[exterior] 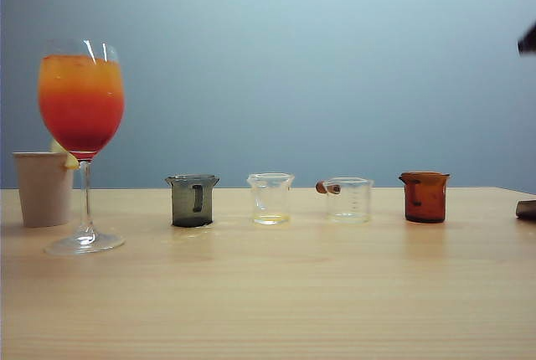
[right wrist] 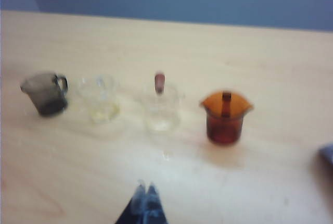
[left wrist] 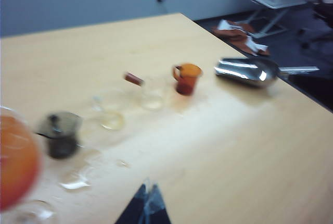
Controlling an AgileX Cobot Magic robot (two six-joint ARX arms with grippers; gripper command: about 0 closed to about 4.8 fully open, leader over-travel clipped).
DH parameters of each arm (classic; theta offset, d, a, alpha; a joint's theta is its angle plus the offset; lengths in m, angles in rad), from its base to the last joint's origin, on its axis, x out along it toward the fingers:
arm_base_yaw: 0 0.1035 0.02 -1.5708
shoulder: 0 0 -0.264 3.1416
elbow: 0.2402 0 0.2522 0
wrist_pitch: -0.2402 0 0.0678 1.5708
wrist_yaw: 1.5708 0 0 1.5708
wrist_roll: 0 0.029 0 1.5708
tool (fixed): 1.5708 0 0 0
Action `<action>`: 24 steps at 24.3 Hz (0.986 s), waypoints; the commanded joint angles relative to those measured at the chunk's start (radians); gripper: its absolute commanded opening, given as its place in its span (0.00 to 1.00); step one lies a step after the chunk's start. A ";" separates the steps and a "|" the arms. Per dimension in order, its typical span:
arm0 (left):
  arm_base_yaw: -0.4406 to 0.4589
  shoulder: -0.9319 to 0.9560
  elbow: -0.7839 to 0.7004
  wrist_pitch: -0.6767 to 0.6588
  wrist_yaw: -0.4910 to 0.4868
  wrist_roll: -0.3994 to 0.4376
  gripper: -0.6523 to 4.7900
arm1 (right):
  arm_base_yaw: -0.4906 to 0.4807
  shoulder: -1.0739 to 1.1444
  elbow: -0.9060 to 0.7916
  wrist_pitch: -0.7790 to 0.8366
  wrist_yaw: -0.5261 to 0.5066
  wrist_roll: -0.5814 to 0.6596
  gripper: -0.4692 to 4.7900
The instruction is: Pick up the fourth measuring cup from the left, pour the grenadine inside into the goblet, and finally put the measuring cup back in its original place.
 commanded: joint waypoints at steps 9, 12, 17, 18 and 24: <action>-0.102 -0.011 -0.511 0.544 0.050 -0.124 0.11 | 0.076 -0.290 -0.217 -0.026 0.005 0.003 0.08; -0.123 -0.011 -0.592 0.605 0.016 -0.164 0.11 | 0.077 -0.369 -0.240 -0.114 0.005 0.009 0.08; -0.126 -0.011 -0.684 0.677 0.018 -0.195 0.11 | 0.076 -0.494 -0.266 -0.195 0.036 0.009 0.08; -0.126 -0.011 -0.693 0.683 0.017 -0.195 0.11 | 0.075 -0.497 -0.267 -0.214 0.037 0.010 0.08; -0.124 -0.011 -0.705 0.665 0.019 -0.174 0.11 | 0.076 -0.496 -0.276 -0.257 0.027 0.050 0.08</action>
